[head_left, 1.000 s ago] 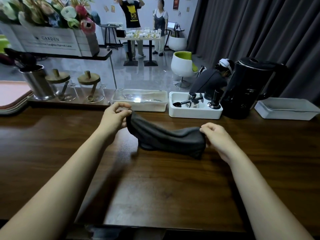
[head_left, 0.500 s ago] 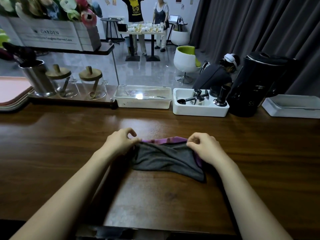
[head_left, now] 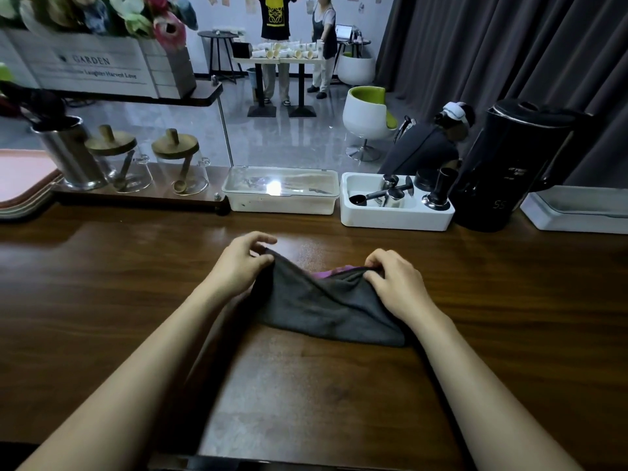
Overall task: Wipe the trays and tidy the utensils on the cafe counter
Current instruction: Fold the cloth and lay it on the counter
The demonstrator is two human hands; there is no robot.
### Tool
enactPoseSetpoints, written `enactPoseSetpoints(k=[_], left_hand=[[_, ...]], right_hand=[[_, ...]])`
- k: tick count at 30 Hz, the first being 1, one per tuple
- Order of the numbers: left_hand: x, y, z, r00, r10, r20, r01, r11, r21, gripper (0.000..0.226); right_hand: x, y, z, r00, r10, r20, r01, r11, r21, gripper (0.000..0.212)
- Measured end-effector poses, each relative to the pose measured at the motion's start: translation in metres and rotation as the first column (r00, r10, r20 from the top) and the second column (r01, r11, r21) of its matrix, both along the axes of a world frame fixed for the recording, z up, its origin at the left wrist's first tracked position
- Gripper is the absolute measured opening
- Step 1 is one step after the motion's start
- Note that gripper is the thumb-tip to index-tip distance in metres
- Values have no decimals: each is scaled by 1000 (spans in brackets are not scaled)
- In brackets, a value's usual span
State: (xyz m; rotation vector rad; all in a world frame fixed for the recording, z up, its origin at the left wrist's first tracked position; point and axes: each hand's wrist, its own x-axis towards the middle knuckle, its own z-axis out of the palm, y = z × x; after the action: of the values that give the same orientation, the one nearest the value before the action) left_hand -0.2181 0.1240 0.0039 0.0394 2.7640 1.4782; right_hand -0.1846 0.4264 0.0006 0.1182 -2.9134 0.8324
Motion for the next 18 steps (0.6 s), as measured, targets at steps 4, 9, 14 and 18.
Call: enactPoseSetpoints(k=[4,9,14,18], left_hand=[[-3,0,24,993,30,-118,-11,988,155,37],[-13,-1,74,959,21,-283,13,993,118,35],[-9,5,140,948,55,-314,29,966,257,22],[9,10,139,985,-37,-171,105,908,405,20]], right_hand=[[-18,8,23,972,-120,-204,101,990,-98,8],[-34,19,86,913,-174,-369,95,970,-224,8],[-29,23,149,866,-133,-483,-33,947,-321,7],[-13,25,136,912,-38,-408,-94,950,-298,12]])
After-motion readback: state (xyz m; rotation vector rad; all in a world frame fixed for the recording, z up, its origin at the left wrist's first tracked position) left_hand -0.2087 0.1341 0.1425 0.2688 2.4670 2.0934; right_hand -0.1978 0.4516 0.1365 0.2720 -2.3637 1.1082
